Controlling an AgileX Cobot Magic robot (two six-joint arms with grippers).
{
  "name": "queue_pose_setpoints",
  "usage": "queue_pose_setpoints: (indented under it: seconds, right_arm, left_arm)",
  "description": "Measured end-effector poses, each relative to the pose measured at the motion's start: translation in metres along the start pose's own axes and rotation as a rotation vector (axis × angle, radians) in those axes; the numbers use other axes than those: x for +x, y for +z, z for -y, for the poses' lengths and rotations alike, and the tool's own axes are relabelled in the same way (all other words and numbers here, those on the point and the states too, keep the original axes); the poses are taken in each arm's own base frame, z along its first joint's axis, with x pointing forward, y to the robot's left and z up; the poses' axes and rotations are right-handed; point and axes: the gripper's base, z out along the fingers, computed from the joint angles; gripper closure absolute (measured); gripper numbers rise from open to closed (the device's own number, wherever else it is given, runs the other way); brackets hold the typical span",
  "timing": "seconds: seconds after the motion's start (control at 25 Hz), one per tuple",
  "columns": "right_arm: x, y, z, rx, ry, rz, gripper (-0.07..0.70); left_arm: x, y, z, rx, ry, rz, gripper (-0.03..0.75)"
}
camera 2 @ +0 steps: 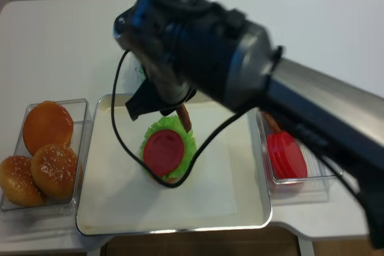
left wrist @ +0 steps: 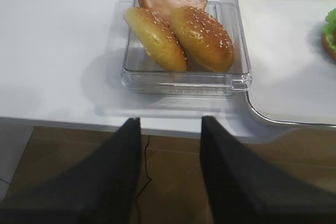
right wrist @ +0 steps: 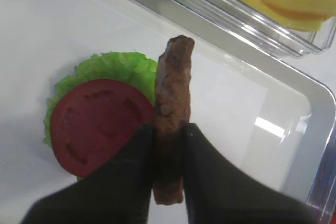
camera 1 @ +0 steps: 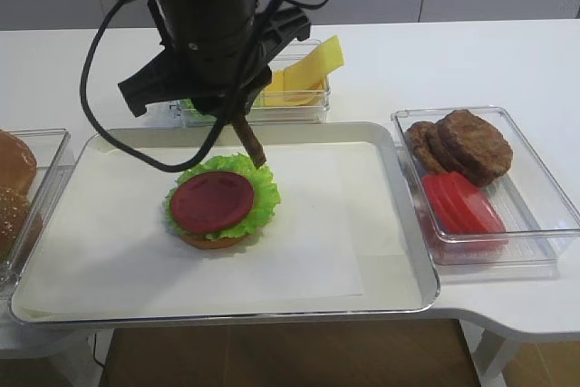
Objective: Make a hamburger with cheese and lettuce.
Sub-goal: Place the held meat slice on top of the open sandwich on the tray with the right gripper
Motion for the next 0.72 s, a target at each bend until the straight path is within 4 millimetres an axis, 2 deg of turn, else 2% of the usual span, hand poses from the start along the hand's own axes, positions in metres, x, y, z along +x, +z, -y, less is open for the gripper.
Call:
queue_pose_setpoints:
  seconds: [0.2,0.72]
  right_arm:
    - [0.0,0.015,-0.007,0.013,-0.016,-0.022,0.507]
    - [0.0,0.016,-0.01,-0.01,-0.081,-0.034,0.509]
  left_arm:
    - [0.0,0.0,0.0,0.0,0.0,0.0,0.43]
    - [0.0,0.0,0.0,0.0,0.0,0.0,0.43]
